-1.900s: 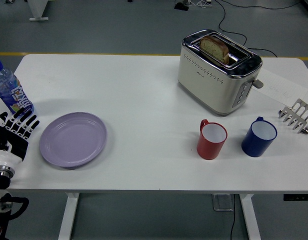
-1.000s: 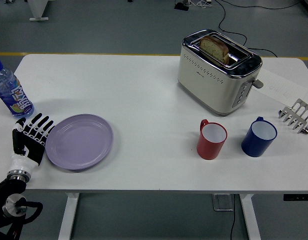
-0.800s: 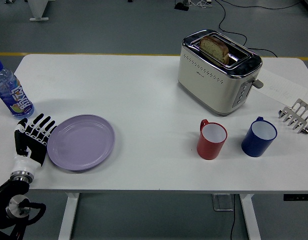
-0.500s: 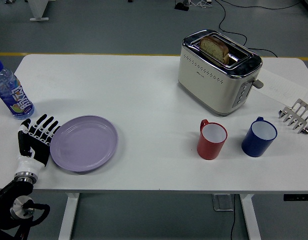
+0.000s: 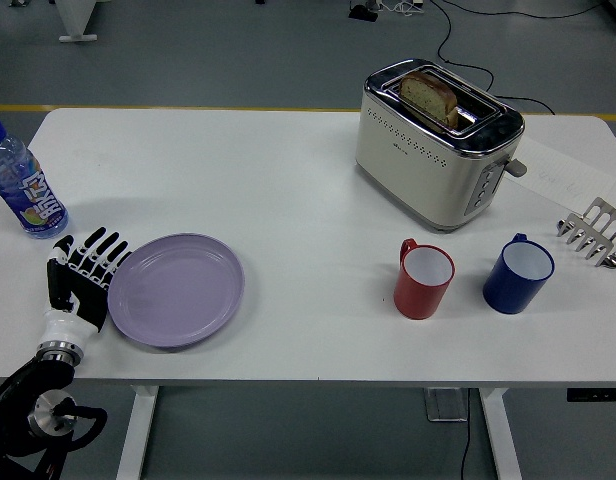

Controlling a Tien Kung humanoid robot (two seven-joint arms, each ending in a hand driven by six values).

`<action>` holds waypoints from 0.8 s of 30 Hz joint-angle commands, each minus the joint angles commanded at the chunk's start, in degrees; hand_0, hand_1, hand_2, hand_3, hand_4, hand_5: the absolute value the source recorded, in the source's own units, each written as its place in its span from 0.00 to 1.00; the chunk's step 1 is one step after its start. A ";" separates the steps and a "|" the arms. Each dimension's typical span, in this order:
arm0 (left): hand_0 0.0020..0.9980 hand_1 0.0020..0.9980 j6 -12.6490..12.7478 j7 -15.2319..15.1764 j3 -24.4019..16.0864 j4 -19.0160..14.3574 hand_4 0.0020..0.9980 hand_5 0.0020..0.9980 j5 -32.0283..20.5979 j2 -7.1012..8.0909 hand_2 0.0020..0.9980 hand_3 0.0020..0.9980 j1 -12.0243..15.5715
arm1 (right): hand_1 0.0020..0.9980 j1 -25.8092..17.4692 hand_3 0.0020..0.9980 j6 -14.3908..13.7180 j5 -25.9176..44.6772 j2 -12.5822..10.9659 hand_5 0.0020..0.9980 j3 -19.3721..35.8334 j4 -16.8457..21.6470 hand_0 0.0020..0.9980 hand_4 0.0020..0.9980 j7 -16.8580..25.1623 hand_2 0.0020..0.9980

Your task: Push plate across desktop

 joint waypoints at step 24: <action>0.73 0.71 0.00 -0.11 3.65 -0.77 0.53 1.00 -0.59 0.00 0.66 0.62 -0.56 | 0.53 0.34 0.63 0.02 -0.04 -0.21 0.58 -0.08 -0.06 0.59 0.37 0.06 0.62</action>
